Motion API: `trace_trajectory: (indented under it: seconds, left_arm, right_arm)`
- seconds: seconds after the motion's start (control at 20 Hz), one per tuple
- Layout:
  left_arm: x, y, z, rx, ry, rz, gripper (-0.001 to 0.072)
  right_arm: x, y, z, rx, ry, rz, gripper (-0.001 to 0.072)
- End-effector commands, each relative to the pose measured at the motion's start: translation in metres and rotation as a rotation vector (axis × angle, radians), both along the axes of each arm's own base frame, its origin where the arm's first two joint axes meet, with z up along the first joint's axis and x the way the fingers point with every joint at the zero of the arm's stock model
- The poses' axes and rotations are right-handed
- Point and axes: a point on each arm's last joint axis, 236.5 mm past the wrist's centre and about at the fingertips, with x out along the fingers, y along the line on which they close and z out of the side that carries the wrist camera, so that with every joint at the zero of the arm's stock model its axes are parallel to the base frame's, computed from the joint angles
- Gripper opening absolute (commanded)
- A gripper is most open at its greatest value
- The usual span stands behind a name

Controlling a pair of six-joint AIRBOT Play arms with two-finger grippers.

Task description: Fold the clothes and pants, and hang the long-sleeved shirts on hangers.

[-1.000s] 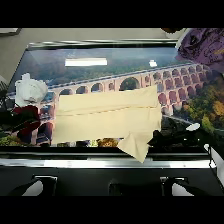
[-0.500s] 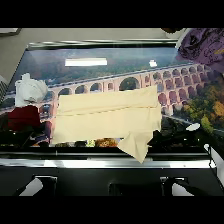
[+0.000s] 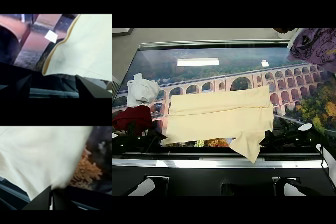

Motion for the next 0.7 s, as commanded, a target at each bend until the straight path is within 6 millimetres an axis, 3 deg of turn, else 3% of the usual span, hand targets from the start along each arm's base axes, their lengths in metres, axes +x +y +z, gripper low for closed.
trace_trajectory:
  seconds: [0.0, 0.3, 0.5, 0.65]
  left_arm:
    - [0.008, -0.004, -0.008, 0.017, -0.012, -0.006, 0.0596]
    - [0.007, -0.012, -0.019, 0.008, 0.017, -0.027, 0.0572]
    - [0.007, -0.013, -0.022, 0.006, 0.025, -0.031, 0.0014]
    - [0.006, -0.014, -0.019, 0.005, 0.022, -0.037, 0.0013]
  right_arm:
    - [0.000, 0.001, 0.001, 0.002, -0.004, 0.007, 0.0026]
    - [-0.001, 0.000, 0.000, 0.001, -0.008, 0.013, 0.0026]
    - [-0.001, 0.001, 0.001, 0.005, -0.010, 0.018, 0.0026]
    - [0.004, 0.000, 0.011, -0.002, -0.064, 0.028, 0.0023]
